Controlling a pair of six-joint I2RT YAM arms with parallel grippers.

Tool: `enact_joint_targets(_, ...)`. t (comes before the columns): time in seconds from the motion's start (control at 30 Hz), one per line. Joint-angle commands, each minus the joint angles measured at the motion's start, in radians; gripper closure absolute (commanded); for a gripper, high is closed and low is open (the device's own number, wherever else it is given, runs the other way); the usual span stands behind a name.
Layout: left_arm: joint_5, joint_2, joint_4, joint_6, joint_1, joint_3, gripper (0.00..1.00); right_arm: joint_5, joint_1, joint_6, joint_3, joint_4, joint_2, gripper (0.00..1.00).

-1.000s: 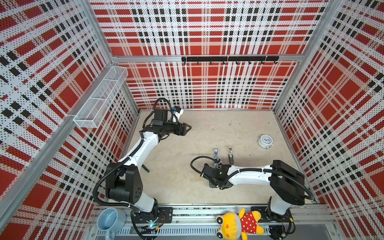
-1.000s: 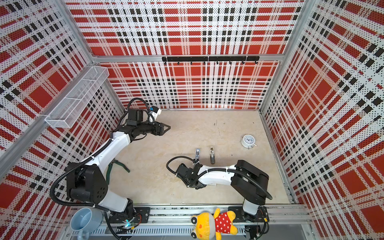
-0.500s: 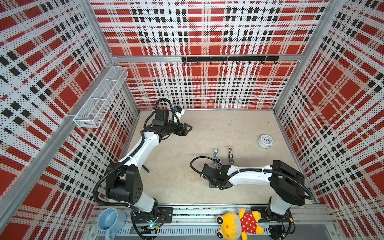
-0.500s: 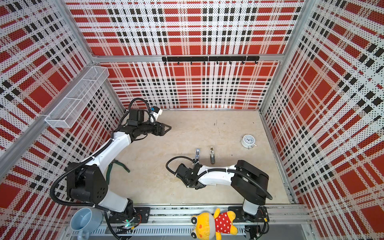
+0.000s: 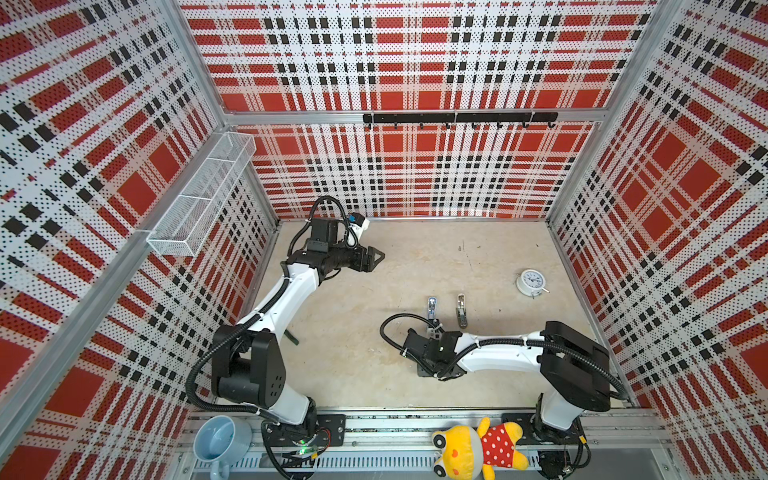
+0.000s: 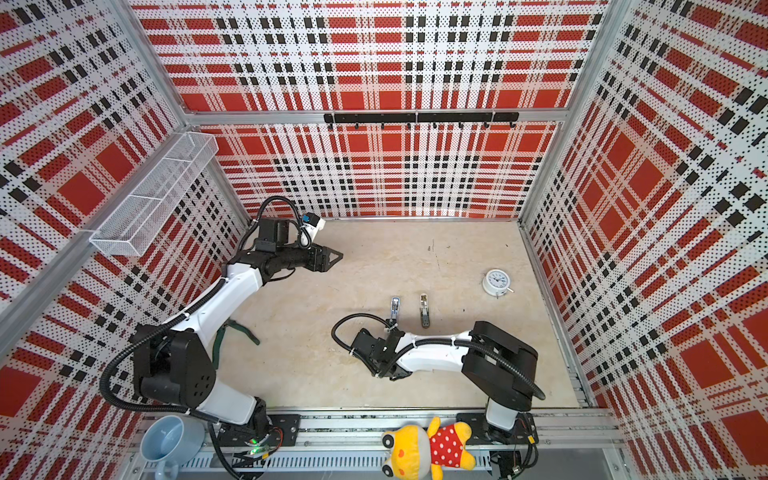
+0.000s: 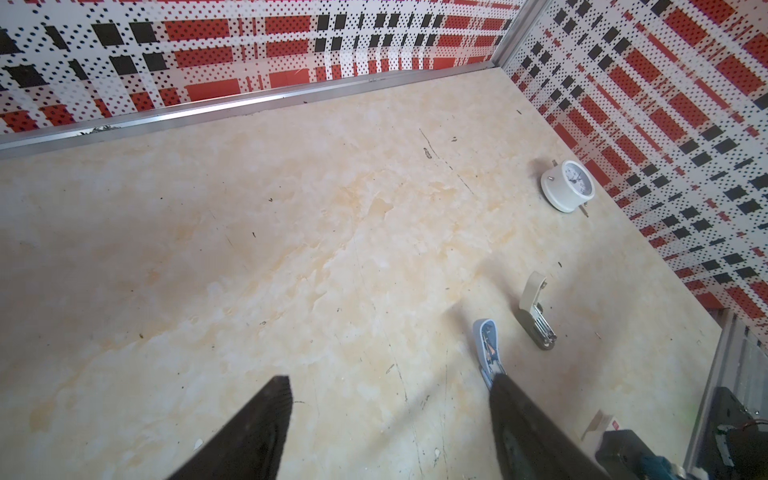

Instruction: Load the staples into the stapler

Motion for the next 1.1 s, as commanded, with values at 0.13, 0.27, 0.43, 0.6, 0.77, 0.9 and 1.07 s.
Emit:
enact_joint_targets(0.13,-0.004,-0.033,-0.014,0.006,-0.006,-0.01,0.23,0.002,0.016,0.02,-0.016,-0.004,0.017,0.81)
enact_joint_targets(0.27,-0.001,-0.033,-0.013,0.007,-0.007,-0.011,0.23,0.013,0.019,0.014,0.002,-0.022,0.028,0.84)
enact_joint_targets(0.43,-0.004,-0.042,-0.013,0.007,-0.006,-0.013,0.23,0.025,0.02,0.009,0.013,-0.03,0.033,0.87)
enact_joint_targets(0.6,-0.004,-0.044,-0.011,0.008,-0.006,-0.014,0.23,0.05,0.022,0.002,0.022,-0.049,0.013,0.9)
enact_joint_targets(0.77,0.001,-0.047,-0.01,0.008,-0.005,-0.016,0.23,0.07,0.022,-0.009,0.039,-0.07,-0.012,0.9)
enact_joint_targets(0.9,0.002,-0.05,-0.006,0.008,-0.006,-0.016,0.23,0.079,0.022,-0.018,0.045,-0.064,-0.033,0.93)
enact_joint_targets(1.07,0.005,-0.052,-0.003,0.007,-0.006,-0.02,0.23,0.094,0.022,-0.026,0.058,-0.079,-0.044,0.95)
